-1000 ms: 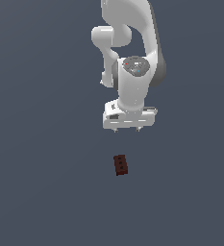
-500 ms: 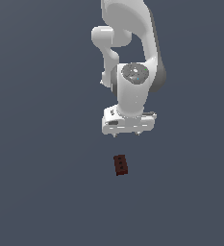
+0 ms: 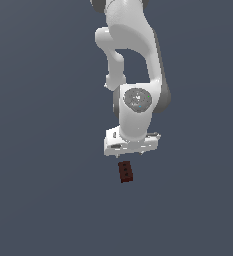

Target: Pick up the object and move it to a goal position.

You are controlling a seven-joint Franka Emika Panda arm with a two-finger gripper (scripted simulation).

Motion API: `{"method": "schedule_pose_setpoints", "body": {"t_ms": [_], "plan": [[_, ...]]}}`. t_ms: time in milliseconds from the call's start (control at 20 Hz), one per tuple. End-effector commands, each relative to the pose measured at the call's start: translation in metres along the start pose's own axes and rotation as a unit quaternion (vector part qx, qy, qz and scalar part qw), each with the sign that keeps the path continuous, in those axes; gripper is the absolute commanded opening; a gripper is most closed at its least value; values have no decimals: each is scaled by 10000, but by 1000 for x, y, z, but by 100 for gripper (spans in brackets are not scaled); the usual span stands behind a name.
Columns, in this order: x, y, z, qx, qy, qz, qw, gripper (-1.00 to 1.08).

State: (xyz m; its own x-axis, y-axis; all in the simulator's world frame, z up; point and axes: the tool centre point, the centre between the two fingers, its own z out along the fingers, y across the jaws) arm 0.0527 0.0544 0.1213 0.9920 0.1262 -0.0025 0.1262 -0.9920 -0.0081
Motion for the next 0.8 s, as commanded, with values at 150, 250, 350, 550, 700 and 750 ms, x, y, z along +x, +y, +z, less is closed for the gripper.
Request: {"method": "schedule_pose_setpoints", "body": {"t_ms": [150,250,350,550,700,750], "plan": [[22,9,23,-21,7,-107,9999,100],[27,12,29,-27,8,-135,9999,100],[31,14,34,-32,10,-157,9999,100],[37,17,42,-39,11,-188,9998,100],[38,17,44,-41,12,-197,9998,100],[38,18,44,-41,12,-197,9998,100]]}}
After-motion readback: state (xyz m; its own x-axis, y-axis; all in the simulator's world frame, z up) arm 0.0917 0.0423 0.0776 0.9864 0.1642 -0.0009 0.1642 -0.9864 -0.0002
